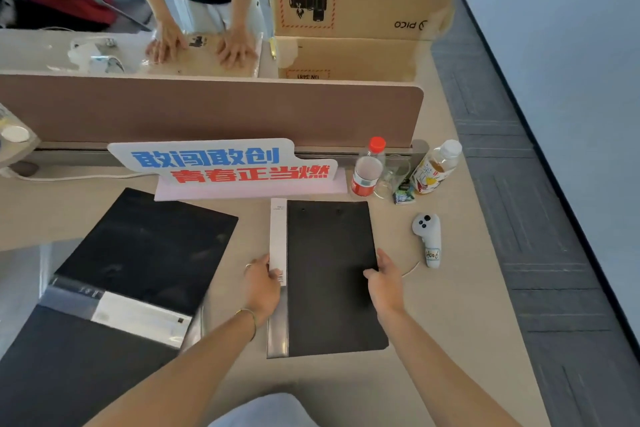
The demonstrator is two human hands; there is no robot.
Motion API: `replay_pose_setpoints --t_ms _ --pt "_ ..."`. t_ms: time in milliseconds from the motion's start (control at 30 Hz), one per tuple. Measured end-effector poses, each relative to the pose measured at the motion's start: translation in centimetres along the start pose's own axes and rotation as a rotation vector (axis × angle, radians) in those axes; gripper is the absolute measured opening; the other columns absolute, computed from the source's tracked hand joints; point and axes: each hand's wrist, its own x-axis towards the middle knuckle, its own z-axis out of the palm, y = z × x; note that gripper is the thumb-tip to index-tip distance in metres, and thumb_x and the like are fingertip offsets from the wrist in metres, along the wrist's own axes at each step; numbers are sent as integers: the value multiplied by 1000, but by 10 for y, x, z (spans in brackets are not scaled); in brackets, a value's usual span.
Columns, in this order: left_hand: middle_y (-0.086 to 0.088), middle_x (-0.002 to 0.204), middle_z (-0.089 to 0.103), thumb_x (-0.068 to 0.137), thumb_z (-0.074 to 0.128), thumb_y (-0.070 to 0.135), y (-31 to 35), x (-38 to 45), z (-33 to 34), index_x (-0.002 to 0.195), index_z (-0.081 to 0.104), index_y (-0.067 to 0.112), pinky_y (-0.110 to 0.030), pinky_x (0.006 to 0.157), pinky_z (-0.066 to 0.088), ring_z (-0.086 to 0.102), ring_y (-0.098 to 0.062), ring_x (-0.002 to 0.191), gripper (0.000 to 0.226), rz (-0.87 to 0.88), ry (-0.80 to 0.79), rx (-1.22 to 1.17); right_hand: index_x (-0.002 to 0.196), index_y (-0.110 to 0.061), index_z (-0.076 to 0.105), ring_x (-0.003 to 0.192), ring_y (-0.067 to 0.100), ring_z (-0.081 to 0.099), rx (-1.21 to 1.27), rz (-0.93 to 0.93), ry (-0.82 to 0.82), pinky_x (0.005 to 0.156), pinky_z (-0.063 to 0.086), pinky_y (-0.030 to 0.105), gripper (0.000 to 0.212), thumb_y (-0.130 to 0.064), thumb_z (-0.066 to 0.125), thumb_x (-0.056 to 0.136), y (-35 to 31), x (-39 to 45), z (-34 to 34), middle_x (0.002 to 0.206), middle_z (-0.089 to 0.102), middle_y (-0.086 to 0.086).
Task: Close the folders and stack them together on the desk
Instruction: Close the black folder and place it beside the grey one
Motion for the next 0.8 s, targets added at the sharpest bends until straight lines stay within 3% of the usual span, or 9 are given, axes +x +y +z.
replay_pose_setpoints --t_ms 67,167,367,500,800 --pt "-6 114 67 101 51 3 0 3 8 119 67 15 -40 99 54 65 -23 102 27 -15 0 10 124 -31 61 107 14 61 -23 9 -5 80 43 24 50 -2 46 87 5 4 -1 113 68 -15" --pt "-10 125 65 101 53 7 -1 5 17 133 62 8 -40 102 50 63 -31 115 33 -48 18 72 131 -29 59 110 18 61 -57 33 -9 88 44 26 51 -4 47 88 11 12 -3 120 68 -11" --pt "-10 119 67 99 55 9 1 12 25 126 64 11 -34 92 47 63 -31 110 28 -37 3 163 134 -32 56 109 18 62 -103 39 20 90 48 29 61 -5 48 80 22 21 -4 120 69 -12" --pt "-11 120 65 98 55 12 1 13 27 126 62 14 -35 93 48 62 -32 109 29 -52 3 178 136 -33 54 106 18 61 -125 2 3 84 45 26 64 -2 48 80 21 23 -4 118 68 -12" --pt "-9 127 64 100 55 15 -1 12 29 136 58 13 -37 99 49 62 -31 115 36 -77 17 126 145 -32 45 115 20 58 -191 0 -37 94 45 29 68 -4 49 84 23 26 -5 129 63 -9"
